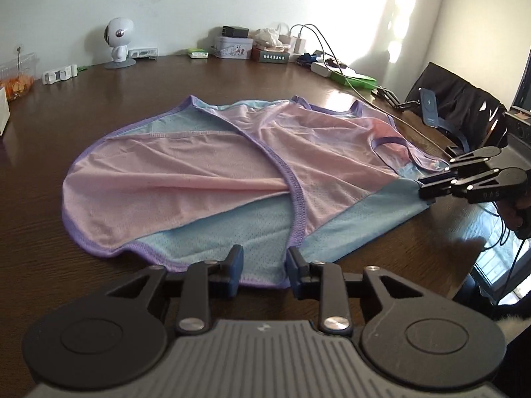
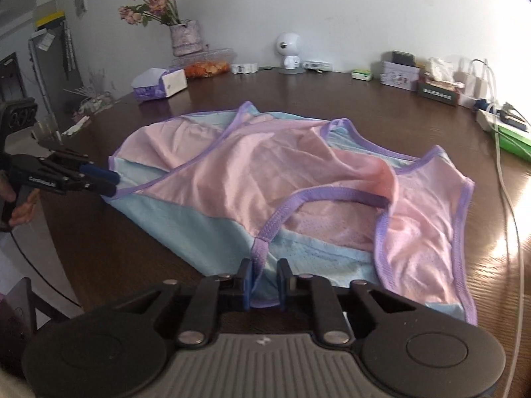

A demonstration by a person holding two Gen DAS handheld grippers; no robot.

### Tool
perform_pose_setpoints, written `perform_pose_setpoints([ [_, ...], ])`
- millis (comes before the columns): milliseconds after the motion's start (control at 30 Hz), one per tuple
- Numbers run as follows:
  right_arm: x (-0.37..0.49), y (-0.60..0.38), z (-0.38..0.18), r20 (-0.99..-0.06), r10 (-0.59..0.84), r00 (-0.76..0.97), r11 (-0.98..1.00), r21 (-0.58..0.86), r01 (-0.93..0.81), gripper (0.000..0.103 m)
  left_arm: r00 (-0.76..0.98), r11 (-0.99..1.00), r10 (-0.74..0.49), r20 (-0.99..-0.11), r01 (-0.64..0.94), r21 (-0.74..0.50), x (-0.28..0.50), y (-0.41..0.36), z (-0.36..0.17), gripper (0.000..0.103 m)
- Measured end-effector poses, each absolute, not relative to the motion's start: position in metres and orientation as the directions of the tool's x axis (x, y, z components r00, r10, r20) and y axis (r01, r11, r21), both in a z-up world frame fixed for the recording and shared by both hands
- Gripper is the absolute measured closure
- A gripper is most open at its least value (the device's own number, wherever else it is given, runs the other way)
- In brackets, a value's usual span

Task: Fold clothes

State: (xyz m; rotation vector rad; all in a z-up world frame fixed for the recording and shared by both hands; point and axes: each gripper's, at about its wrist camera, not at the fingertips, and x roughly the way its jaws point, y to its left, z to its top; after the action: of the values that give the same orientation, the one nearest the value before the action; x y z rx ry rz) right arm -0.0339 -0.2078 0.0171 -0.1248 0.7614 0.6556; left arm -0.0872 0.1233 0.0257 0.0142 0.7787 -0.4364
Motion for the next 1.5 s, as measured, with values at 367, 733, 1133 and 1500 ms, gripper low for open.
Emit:
perform_pose_setpoints([
  [367, -0.055, -0.2, 0.024, -0.627, 0.556, 0.546, 0.748, 0.09, -0.658, 0.058, 0.624, 0.883, -0.402, -0.67, 0.457, -0.104, -0.093, 0.118, 0.018, 0.039],
  [733, -0.059, -0.198, 0.015, -0.658, 0.537, 0.528, 0.744, 0.074, -0.664, 0.058, 0.583, 0.838, -0.446, -0.68, 0.538, -0.089, -0.098, 0.117, 0.025, 0.099],
  [1133, -0.019, -0.198, 0.036, -0.696, 0.502, 0.512, 0.762, 0.076, -0.644, 0.102, 0.551, 0.783, -0.477, -0.685, 0.621, -0.046, -0.067, 0.122, 0.054, 0.101],
  [1500, 0.113, -0.175, 0.041, -0.713, 0.401, 0.575, 0.824, 0.007, -0.567, 0.091, 0.579, 0.821, -0.356, -0.733, 0.569, 0.051, 0.051, 0.121, 0.043, 0.1],
])
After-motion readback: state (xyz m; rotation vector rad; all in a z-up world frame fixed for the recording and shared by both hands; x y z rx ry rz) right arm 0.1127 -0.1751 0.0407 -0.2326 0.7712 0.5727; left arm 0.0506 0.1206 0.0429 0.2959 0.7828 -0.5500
